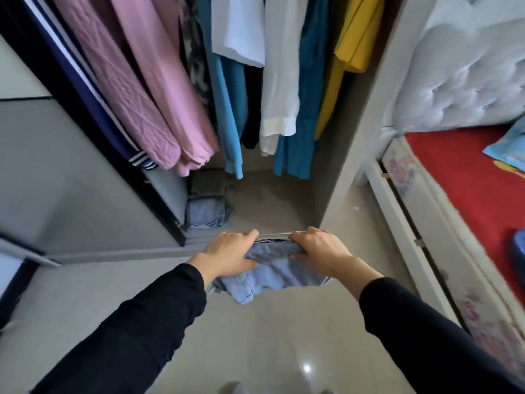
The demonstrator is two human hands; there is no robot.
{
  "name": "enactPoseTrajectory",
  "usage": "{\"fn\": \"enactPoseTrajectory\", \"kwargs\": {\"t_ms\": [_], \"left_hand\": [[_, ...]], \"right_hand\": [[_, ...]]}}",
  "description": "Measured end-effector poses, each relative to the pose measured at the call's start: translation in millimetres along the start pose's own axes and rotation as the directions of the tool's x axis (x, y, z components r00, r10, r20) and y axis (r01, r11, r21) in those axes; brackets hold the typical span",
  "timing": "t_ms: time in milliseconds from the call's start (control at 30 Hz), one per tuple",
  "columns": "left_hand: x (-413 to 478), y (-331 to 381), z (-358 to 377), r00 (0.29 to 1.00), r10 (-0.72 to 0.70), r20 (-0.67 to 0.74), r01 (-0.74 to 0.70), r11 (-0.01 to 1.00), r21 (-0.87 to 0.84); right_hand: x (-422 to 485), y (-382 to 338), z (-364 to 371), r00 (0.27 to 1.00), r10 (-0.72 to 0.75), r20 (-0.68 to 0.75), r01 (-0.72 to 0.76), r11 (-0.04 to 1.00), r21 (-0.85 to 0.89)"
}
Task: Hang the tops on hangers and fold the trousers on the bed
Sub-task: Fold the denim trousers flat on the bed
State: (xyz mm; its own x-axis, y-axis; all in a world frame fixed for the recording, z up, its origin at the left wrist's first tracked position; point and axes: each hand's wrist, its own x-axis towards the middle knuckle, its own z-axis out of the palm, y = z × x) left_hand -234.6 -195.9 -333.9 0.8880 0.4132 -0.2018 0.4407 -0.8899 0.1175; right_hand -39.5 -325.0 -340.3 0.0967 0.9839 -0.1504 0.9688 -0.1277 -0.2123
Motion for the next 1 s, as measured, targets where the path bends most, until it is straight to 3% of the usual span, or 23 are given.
{"fn": "enactPoseTrajectory", "kwargs": {"t_ms": [267,567,833,1000], "left_hand": [[81.4,-114.6,48.8,0.999,-0.031,0.008,0.031,0.999,-0.017],[244.7,-221.3,211.7,0.995,-0.034,-0.09,0.04,0.997,0.066],[372.8,-340.0,341.5,0.976,0.06,-0.211,-0.023,0.984,0.174],[426.2,-384.4,376.0,0.935,0.093,-0.341,-0.011,0.972,0.236]], "right_hand": [[140.9,16.5,54.0,1.0,0.015,0.022,-0.013,0.997,-0.071],[321.2,115.9,204.1,0.997,0.055,0.06,-0.046,0.989,-0.139],[467.8,182.1,340.8,0.995,0.092,-0.046,-0.1,0.975,-0.196],[531.8,206.8,373.4,0.984,0.05,-0.169,-0.104,0.941,-0.323]]}}
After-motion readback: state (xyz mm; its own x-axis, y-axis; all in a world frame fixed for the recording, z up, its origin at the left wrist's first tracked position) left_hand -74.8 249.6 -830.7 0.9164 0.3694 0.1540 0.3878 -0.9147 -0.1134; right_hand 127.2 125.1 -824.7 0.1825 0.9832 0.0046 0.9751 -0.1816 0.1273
